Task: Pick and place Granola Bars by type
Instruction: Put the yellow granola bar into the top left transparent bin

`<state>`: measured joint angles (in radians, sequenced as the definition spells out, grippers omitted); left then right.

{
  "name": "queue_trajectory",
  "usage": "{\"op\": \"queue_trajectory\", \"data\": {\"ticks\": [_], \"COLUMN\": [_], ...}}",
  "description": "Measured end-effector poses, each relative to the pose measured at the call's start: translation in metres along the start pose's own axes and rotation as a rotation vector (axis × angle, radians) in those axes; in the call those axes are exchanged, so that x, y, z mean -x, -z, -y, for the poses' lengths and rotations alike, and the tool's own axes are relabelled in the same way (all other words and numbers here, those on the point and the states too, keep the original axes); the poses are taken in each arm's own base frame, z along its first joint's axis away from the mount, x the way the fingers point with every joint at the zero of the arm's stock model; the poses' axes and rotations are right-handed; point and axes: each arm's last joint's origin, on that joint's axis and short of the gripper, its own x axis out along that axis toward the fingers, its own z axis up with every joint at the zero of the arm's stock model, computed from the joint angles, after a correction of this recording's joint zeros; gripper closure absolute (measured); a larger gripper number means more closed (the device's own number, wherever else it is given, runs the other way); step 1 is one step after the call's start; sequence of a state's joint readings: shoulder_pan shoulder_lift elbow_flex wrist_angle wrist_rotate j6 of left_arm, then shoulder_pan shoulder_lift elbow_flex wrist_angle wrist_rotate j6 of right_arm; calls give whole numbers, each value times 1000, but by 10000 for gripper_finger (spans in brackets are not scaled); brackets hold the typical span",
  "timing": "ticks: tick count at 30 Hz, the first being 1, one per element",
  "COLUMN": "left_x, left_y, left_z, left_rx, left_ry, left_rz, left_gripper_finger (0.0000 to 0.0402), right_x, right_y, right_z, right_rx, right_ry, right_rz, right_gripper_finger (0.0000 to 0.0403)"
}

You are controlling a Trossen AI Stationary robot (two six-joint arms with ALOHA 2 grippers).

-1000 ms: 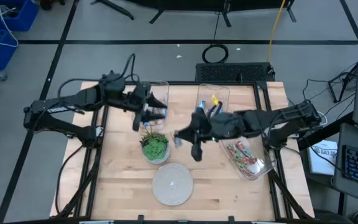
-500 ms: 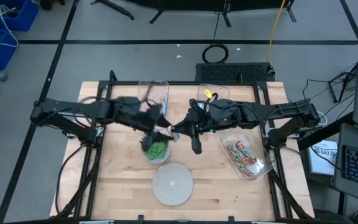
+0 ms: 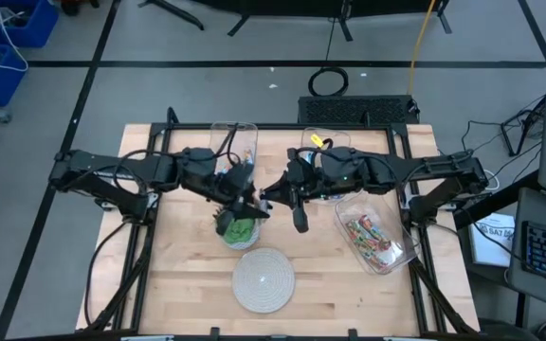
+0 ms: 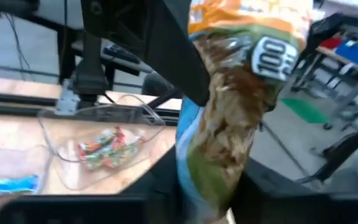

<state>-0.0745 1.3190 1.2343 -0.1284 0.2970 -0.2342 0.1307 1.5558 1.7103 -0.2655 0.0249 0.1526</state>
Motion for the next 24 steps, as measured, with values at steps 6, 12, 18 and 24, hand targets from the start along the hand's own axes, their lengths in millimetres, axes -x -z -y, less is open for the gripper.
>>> {"op": "queue_trajectory", "data": {"ticks": [6,12,18,24], "left_x": [-2,2,17,56], "left_y": [-2,-4,-10,-4], "left_z": [-3,-9,-39,-97], "left_rx": [55,65,104,213], "left_ry": [11,-13,-174,-553], "left_rz": [17,33,64,-4], "left_gripper_finger": [368,376,379,380], "right_x": [0,19,67,82], "right_y": [0,-4,-15,5], "right_z": [0,-4,1,0], "right_rx": [103,222,211,20], "right_ry": [-5,13,146,153], "right_rz": [0,-31,-71,-220], "right_gripper_finger": [393,297,187,156]}}
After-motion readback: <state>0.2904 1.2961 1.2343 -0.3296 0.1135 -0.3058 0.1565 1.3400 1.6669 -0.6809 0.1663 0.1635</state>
